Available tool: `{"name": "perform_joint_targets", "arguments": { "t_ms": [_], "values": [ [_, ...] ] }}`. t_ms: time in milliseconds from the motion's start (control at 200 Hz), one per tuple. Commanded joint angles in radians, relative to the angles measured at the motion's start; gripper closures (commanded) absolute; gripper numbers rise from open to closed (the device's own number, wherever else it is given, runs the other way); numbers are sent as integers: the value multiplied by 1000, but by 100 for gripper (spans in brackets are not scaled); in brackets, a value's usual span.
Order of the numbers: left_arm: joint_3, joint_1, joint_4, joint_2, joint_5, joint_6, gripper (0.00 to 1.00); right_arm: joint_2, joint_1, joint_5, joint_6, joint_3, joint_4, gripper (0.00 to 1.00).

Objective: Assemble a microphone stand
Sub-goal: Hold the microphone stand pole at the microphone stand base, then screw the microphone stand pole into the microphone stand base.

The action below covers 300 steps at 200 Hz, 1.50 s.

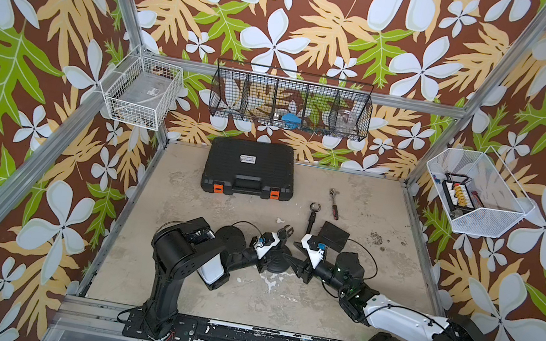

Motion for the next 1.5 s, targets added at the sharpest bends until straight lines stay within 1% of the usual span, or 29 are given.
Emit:
{"name": "perform_joint_targets", "arguments": {
  "t_ms": [0,120,220,345,440,581,671,761,856,981,1146,1161,1226,1346,1496],
  "values": [
    [5,0,-32,6,18,-40,97,-1,-2,9,4,4,-28,47],
    [2,0,-12,16,28,-57,97,39,-9,-7,-31,55,-55,51],
    [-2,1,-1,10,35,-59,97,52,-21,-61,-41,75,-29,52],
    [-4,1,-6,5,34,-58,97,55,-31,-76,-73,100,-43,48],
    [-4,1,-1,11,34,-60,97,61,-53,-85,-111,116,-82,48],
    [-1,1,3,28,39,-62,98,68,-90,-151,-131,106,-53,48],
    [-8,1,24,47,40,-69,97,92,-98,-160,-149,117,-56,47],
    [-15,2,53,60,40,-77,97,125,-99,-201,-172,144,-78,47],
    [-16,1,44,57,31,-70,97,145,-99,-220,-195,157,-80,47],
    [-18,1,24,47,24,-56,98,153,-99,-226,-217,158,-61,49],
    [-8,1,12,47,32,-56,98,172,-101,-250,-250,200,-88,50],
    [-7,1,12,48,34,-57,98,173,-101,-273,-252,203,-88,50],
    [-2,1,9,48,39,-58,98,175,-100,-301,-259,214,-84,52],
    [0,1,5,48,42,-58,98,181,-101,-331,-270,225,-67,53],
    [2,1,0,44,46,-55,98,203,-102,-345,-276,246,-62,59]
  ]
}}
